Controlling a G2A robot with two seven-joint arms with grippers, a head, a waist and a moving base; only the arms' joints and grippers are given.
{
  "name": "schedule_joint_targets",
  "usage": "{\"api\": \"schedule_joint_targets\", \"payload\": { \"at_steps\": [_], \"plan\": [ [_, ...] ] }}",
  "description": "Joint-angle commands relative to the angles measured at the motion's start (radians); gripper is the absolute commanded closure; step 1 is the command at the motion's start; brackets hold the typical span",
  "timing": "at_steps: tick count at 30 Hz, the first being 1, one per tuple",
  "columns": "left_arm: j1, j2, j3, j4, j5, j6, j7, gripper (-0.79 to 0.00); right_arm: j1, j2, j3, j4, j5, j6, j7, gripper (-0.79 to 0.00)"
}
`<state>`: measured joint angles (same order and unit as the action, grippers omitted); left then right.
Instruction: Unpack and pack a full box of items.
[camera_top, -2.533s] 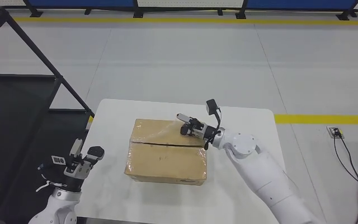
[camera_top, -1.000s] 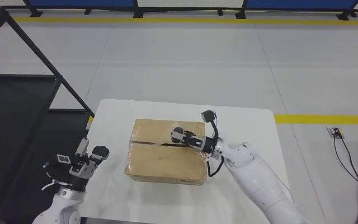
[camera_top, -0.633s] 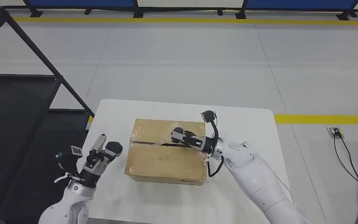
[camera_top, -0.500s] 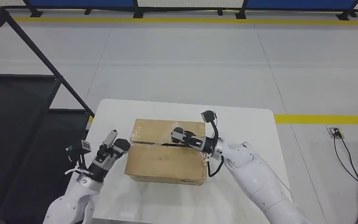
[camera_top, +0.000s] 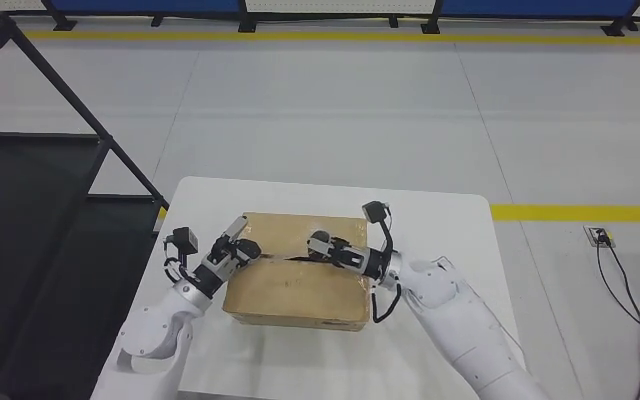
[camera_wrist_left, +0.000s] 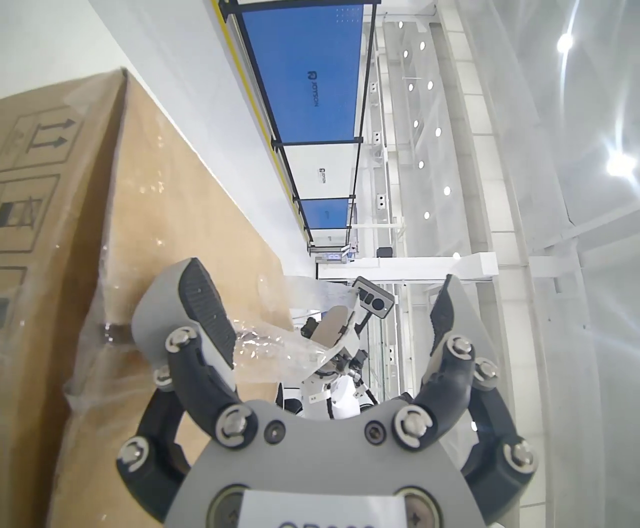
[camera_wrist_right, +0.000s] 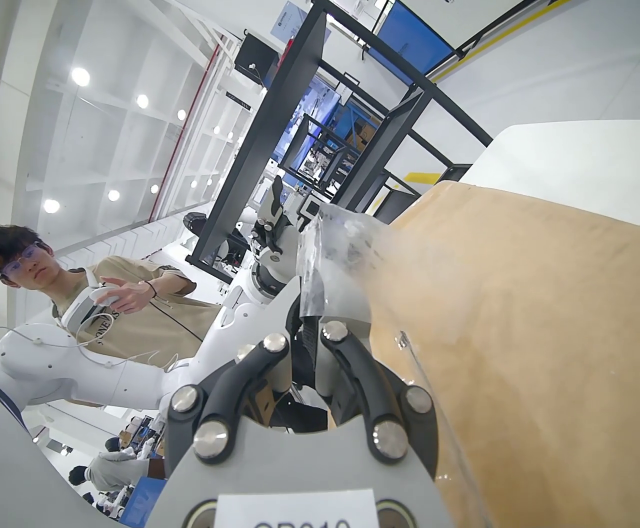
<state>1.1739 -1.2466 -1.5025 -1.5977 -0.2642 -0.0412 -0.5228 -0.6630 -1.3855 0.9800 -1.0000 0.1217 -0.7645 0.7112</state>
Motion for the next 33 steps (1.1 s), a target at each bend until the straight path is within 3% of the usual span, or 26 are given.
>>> {"api": "schedule_joint_targets", "payload": {
  "at_steps": [1,2,3,4,17,33],
  "plan": [
    [-0.001,0.0,0.006,0.008,0.001,-0.006,0.001,-0.785,-0.001,0.002,0.003,-0.005,-0.011,0.006,-0.001,-0.268],
    [-0.001,0.0,0.007,0.011,0.0,-0.007,0.002,-0.785,-0.002,0.002,0.003,-0.008,-0.015,0.008,-0.001,-0.339],
    [0.0,0.0,0.009,0.013,-0.002,-0.008,0.003,-0.785,-0.003,0.003,0.004,-0.01,-0.018,0.012,-0.002,-0.597],
    [0.0,0.0,0.01,0.014,-0.003,-0.009,0.004,-0.785,-0.003,0.003,0.004,-0.012,-0.022,0.014,-0.004,-0.785],
    [0.011,0.004,0.015,0.016,-0.016,-0.013,0.013,-0.785,-0.011,0.006,0.014,-0.028,-0.038,0.013,-0.031,-0.785],
    [-0.007,0.005,0.039,0.027,-0.008,-0.004,0.028,-0.785,-0.006,0.018,0.065,-0.007,0.141,-0.016,0.06,-0.785]
  ]
}}
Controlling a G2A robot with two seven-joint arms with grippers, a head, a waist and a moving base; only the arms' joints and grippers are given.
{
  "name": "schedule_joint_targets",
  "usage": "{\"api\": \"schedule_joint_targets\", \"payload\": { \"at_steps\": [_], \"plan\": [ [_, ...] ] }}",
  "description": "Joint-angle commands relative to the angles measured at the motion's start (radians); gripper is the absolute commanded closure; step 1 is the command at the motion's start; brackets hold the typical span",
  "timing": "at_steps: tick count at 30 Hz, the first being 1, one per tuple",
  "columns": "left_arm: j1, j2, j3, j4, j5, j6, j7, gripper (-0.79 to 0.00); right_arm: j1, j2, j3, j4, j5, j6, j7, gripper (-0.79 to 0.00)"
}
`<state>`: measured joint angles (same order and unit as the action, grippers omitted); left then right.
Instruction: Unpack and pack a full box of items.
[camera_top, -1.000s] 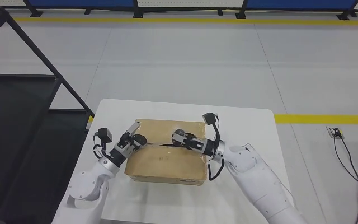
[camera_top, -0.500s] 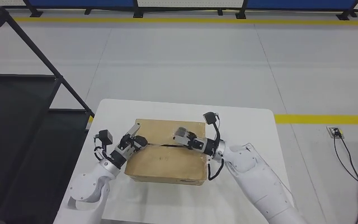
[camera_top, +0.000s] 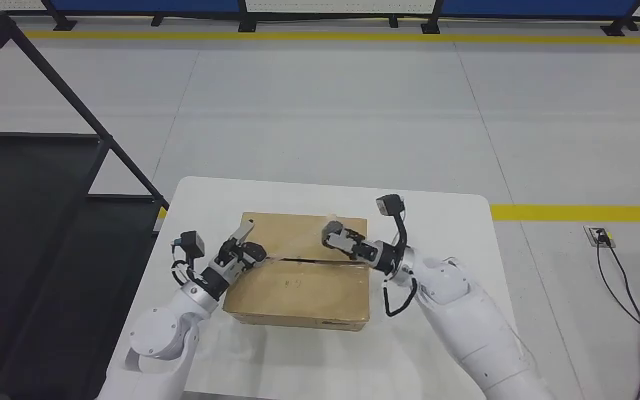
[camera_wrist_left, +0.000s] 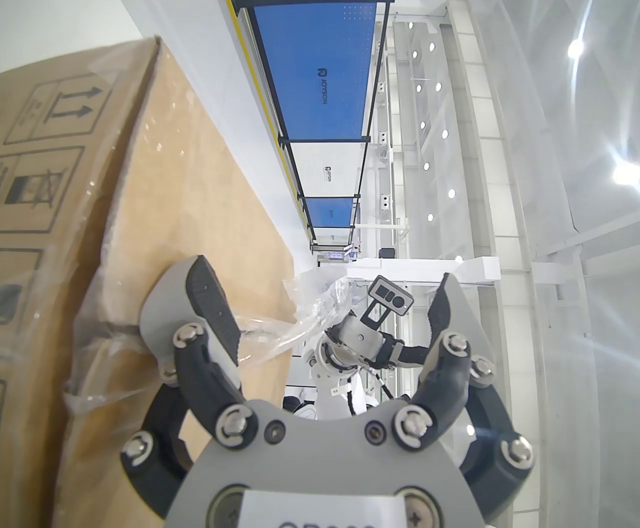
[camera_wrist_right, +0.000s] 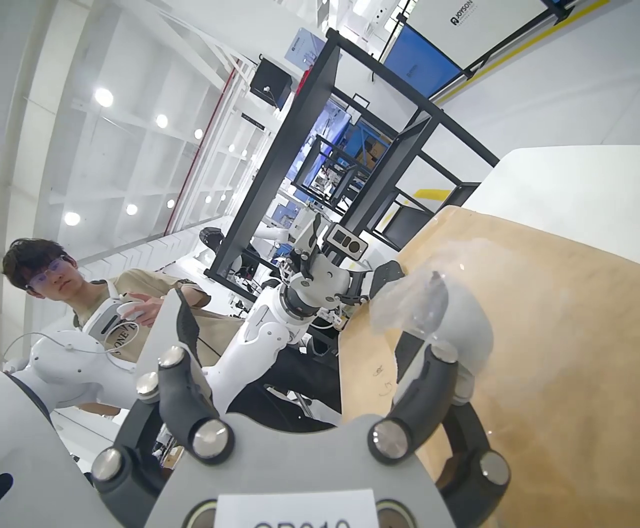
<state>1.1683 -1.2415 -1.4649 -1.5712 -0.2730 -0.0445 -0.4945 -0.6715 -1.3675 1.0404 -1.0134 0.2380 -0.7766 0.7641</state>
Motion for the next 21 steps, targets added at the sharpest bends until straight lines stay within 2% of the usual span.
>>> {"api": "schedule_joint_targets", "payload": {
  "at_steps": [1,17,21],
  "plan": [
    [-0.003,0.0,0.003,0.002,0.0,0.001,-0.001,-0.785,0.004,0.0,0.008,0.013,0.051,-0.009,0.017,-0.785],
    [-0.016,0.002,0.016,0.012,-0.008,-0.001,0.007,-0.785,0.066,0.008,0.055,0.141,0.325,-0.041,0.238,-0.785],
    [-0.019,0.002,0.021,0.013,-0.004,-0.001,0.008,-0.785,0.075,0.015,0.069,0.144,0.384,-0.007,0.272,-0.785]
  ]
}}
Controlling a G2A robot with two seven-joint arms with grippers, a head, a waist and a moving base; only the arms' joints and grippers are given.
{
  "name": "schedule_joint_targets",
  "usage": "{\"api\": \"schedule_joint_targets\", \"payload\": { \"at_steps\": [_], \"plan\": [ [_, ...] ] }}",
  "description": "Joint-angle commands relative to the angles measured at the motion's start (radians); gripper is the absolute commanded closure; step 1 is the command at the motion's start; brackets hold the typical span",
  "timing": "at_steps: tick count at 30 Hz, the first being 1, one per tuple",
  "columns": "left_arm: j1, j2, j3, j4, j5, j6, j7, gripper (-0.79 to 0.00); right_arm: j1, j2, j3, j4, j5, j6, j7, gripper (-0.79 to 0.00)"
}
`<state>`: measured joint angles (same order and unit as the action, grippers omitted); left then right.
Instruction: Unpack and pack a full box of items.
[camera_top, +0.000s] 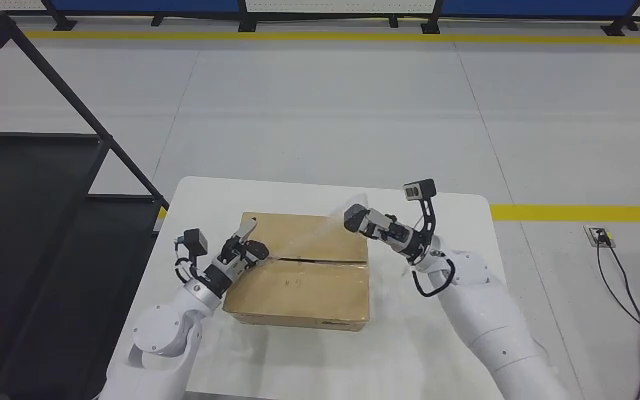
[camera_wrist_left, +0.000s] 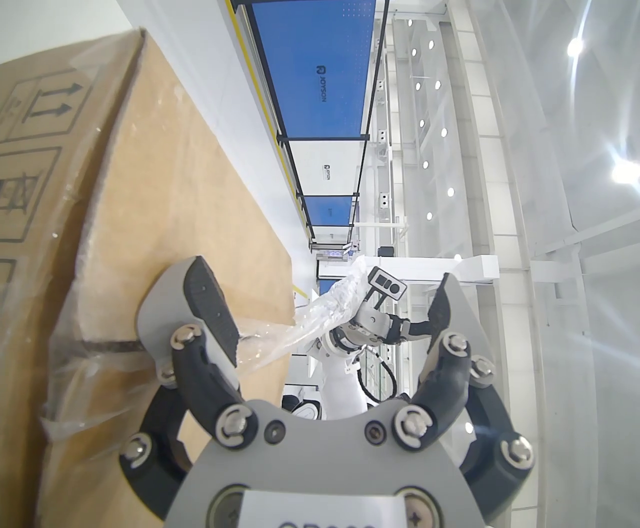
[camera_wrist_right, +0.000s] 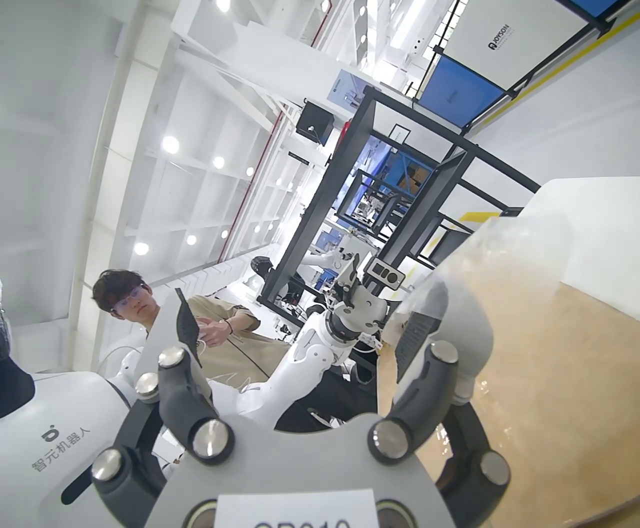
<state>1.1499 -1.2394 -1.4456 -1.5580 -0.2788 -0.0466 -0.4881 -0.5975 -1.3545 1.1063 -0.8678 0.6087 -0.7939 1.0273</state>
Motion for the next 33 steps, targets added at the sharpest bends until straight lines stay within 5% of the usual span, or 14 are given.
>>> {"api": "schedule_joint_targets", "payload": {
  "at_steps": [1,15,22,33],
  "plan": [
    [-0.001,0.0,0.002,0.0,0.001,0.002,0.002,-0.785,0.003,0.004,0.005,-0.001,0.023,0.018,0.017,-0.785],
    [-0.004,0.001,0.013,0.001,0.003,0.005,0.011,-0.785,0.047,0.012,0.008,0.018,0.115,0.053,0.052,-0.785],
    [0.006,0.003,0.006,-0.009,-0.006,-0.006,0.012,-0.785,0.092,-0.004,-0.029,0.074,-0.088,-0.037,-0.152,-0.785],
    [0.02,0.006,-0.009,-0.019,-0.02,-0.014,0.013,-0.785,0.132,-0.033,-0.101,0.062,-0.306,0.139,-0.375,-0.785]
  ]
}}
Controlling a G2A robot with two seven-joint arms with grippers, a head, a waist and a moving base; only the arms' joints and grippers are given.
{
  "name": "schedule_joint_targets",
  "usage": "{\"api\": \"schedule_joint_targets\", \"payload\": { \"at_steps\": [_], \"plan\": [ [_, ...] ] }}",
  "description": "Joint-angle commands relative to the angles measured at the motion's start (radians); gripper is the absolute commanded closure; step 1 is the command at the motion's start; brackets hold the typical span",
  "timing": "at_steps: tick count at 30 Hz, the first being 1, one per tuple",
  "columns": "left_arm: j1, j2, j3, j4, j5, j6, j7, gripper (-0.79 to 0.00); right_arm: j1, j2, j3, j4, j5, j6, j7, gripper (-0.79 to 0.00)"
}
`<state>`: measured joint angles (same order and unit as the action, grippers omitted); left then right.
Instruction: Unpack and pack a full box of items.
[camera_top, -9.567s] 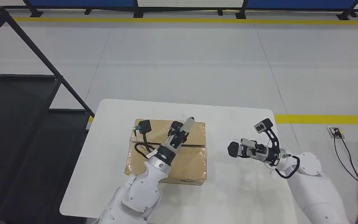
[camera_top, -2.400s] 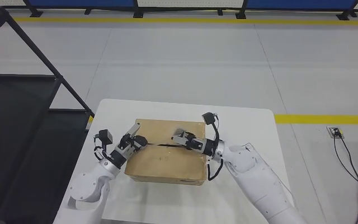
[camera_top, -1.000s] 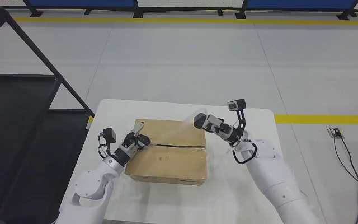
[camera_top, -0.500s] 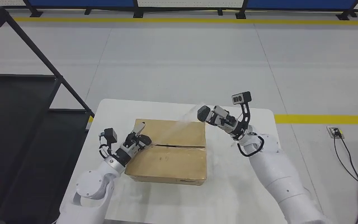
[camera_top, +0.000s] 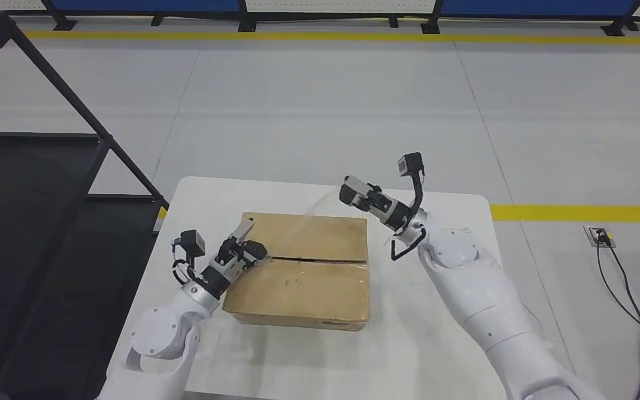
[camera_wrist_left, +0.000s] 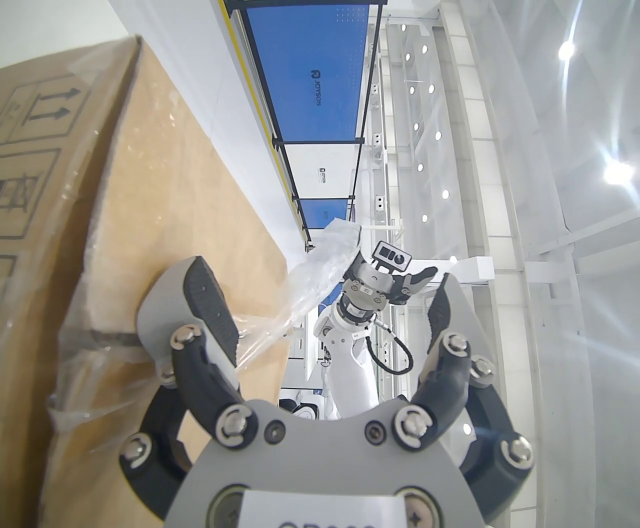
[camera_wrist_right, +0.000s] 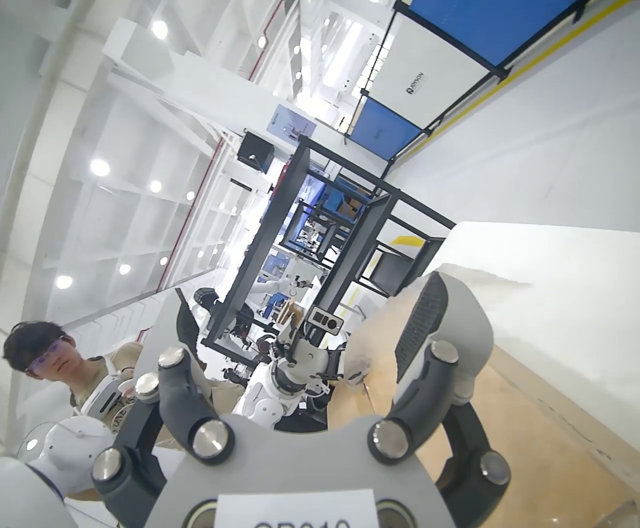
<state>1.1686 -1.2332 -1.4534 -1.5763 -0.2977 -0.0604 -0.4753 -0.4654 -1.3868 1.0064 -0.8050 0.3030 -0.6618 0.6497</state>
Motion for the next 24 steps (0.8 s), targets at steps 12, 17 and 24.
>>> {"api": "schedule_joint_targets", "payload": {
  "at_steps": [12,17,24],
  "plan": [
    [0.009,0.003,0.003,-0.008,-0.004,-0.003,-0.009,-0.785,0.011,0.009,0.029,0.015,0.127,-0.021,0.285,-0.785],
    [0.01,0.003,0.007,-0.022,-0.006,-0.004,-0.008,-0.785,0.004,0.011,0.01,-0.02,0.028,-0.001,0.26,-0.785],
    [0.023,0.004,0.011,-0.046,0.001,-0.011,-0.011,-0.785,-0.017,0.015,-0.013,-0.108,-0.151,0.05,0.157,-0.785]
  ]
}}
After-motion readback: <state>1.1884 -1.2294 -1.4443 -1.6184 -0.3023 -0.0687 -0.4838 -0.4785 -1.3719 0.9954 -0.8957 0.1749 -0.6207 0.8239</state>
